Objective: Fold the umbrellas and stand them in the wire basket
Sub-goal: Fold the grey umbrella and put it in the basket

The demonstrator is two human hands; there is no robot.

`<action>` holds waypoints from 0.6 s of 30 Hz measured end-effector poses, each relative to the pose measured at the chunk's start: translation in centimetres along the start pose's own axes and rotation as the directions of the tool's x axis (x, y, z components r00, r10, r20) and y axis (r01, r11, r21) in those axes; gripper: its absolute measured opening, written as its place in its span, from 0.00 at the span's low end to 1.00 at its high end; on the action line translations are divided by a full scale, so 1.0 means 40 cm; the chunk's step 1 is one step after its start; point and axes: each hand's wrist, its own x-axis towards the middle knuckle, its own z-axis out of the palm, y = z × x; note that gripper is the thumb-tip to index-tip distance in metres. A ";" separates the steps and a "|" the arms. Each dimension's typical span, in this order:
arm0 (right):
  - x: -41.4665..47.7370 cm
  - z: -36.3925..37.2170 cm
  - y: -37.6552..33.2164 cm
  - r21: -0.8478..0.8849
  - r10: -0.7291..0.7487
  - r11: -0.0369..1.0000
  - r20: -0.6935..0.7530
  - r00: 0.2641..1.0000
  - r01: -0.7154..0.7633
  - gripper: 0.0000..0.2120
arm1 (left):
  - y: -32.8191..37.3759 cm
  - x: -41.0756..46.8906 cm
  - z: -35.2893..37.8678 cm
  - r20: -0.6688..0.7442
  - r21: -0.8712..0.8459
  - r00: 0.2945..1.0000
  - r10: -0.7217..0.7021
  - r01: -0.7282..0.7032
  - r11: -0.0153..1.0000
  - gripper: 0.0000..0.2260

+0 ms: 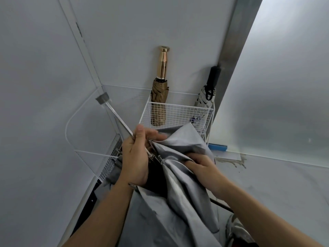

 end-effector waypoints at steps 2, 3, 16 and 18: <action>0.003 0.000 0.003 -0.013 -0.079 0.997 -0.104 0.991 0.079 0.03 | 0.000 -0.003 0.006 0.009 -0.057 0.999 -0.051 0.052 0.997 0.23; 0.000 -0.001 -0.002 -0.016 -0.127 0.992 -0.177 0.976 0.126 0.02 | 0.001 -0.002 0.008 0.003 -0.054 0.998 -0.060 0.060 0.997 0.23; -0.022 0.047 0.021 -0.521 -0.466 0.778 -0.105 0.878 0.351 0.19 | 0.009 -0.014 0.015 -0.007 0.073 0.998 0.065 -0.065 0.995 0.25; -0.003 0.049 0.025 -0.510 -0.411 0.809 -0.133 0.902 0.294 0.21 | 0.013 -0.024 0.024 0.033 0.080 0.994 0.100 -0.102 0.992 0.25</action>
